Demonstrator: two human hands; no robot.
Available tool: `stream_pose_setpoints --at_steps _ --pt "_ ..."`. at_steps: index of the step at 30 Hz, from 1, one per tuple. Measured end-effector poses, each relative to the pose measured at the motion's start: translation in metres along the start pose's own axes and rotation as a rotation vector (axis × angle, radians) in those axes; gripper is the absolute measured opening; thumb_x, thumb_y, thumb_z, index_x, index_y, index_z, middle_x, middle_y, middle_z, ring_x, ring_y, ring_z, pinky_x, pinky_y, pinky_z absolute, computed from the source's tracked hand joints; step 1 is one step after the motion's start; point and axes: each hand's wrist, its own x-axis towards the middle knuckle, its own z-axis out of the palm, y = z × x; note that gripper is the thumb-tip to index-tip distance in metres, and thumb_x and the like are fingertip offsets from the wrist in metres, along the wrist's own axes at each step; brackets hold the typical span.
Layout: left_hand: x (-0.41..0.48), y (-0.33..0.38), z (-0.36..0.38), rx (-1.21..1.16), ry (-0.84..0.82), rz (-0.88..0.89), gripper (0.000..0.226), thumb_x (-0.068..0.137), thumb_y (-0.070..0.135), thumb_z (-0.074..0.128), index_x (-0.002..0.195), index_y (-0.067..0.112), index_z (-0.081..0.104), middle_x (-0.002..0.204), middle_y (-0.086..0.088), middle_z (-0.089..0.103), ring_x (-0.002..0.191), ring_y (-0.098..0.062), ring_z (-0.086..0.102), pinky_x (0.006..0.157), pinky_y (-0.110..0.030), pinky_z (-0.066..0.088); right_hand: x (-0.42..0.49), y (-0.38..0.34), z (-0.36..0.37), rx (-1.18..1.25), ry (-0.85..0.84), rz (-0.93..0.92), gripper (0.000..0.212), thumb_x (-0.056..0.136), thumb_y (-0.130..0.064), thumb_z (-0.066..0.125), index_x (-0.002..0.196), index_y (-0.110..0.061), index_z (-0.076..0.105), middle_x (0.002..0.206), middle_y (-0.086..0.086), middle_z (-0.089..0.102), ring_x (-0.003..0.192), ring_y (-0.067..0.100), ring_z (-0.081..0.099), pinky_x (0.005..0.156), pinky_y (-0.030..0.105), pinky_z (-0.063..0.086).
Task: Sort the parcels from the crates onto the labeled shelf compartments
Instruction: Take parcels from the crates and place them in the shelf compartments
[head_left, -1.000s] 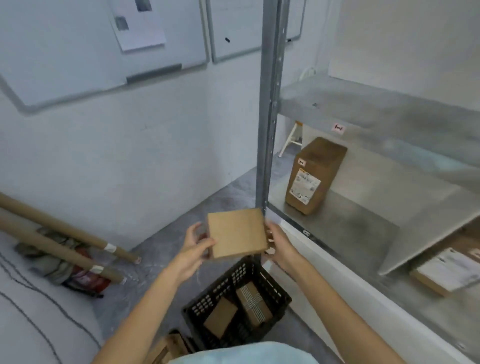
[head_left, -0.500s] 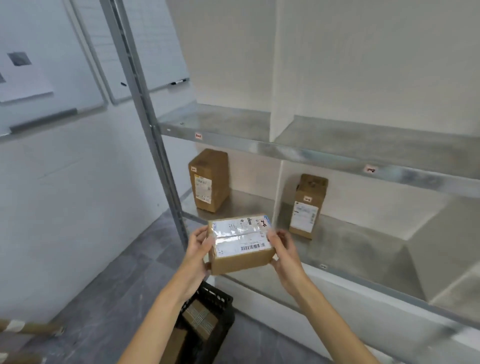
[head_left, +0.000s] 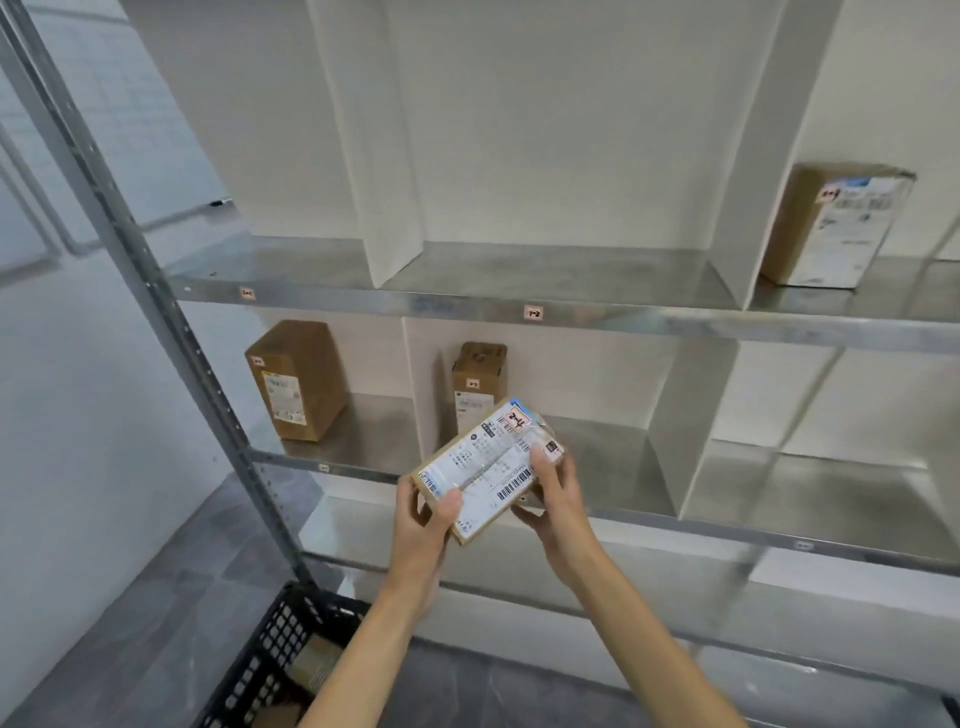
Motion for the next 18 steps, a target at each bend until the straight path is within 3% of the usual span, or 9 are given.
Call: stream_pose_setpoints --at_steps 2,6,9,12,16,18 --pt "-0.004 -0.007 0.014 0.029 -0.045 -0.016 0.072 0.062 0.027 0.077 0.123 0.012 0.042 0.12 -0.008 0.064 0.111 -0.024 0.062 0.091 -0.04 0.053 -0.005 -0.001 -0.017 0.014 -0.003 0.012 0.071 0.079 -0.047 0.067 0.138 -0.027 0.034 0.124 0.0 0.063 0.111 0.017 0.062 0.096 0.043 0.05" --pt "-0.008 -0.017 0.029 0.199 -0.196 -0.136 0.07 0.06 0.032 0.082 0.115 0.013 0.043 0.121 -0.009 0.063 0.11 -0.023 0.063 0.091 -0.041 0.053 -0.013 -0.017 -0.053 0.007 0.04 -0.059 0.084 0.07 -0.042 0.073 0.14 -0.023 0.03 0.118 0.001 0.066 0.1 0.018 0.067 0.08 0.035 0.055" --pt "-0.004 -0.02 0.044 0.451 -0.308 -0.166 0.069 0.061 0.05 0.082 0.113 0.018 0.049 0.118 -0.001 0.063 0.11 -0.015 0.061 0.091 -0.034 0.052 -0.019 -0.031 -0.081 -0.054 0.084 -0.109 0.093 0.059 -0.053 0.078 0.137 -0.032 0.032 0.132 -0.004 0.056 0.11 0.019 0.063 0.094 0.047 0.051" --pt "0.001 -0.021 0.074 0.571 -0.414 -0.154 0.059 0.071 0.037 0.079 0.118 0.027 0.045 0.121 0.007 0.059 0.112 -0.007 0.057 0.084 -0.022 0.052 -0.03 -0.044 -0.11 -0.056 0.137 -0.155 0.092 0.057 -0.058 0.081 0.134 -0.034 0.035 0.137 -0.002 0.051 0.123 0.018 0.054 0.103 0.052 0.043" --pt "0.0 -0.032 0.13 0.611 -0.612 -0.18 0.079 0.071 0.037 0.08 0.131 0.037 0.029 0.124 0.014 0.051 0.112 -0.002 0.053 0.078 -0.017 0.052 -0.051 -0.062 -0.147 -0.058 0.214 -0.209 0.076 0.065 -0.05 0.074 0.128 -0.03 0.038 0.13 0.001 0.056 0.12 0.019 0.056 0.103 0.048 0.044" --pt "-0.001 -0.045 0.156 0.631 -0.664 -0.194 0.095 0.059 0.049 0.082 0.137 0.032 0.029 0.126 0.013 0.053 0.114 -0.004 0.054 0.089 -0.024 0.052 -0.064 -0.072 -0.166 -0.077 0.283 -0.235 0.078 0.065 -0.05 0.072 0.131 -0.027 0.036 0.131 0.0 0.055 0.119 0.015 0.057 0.101 0.043 0.047"
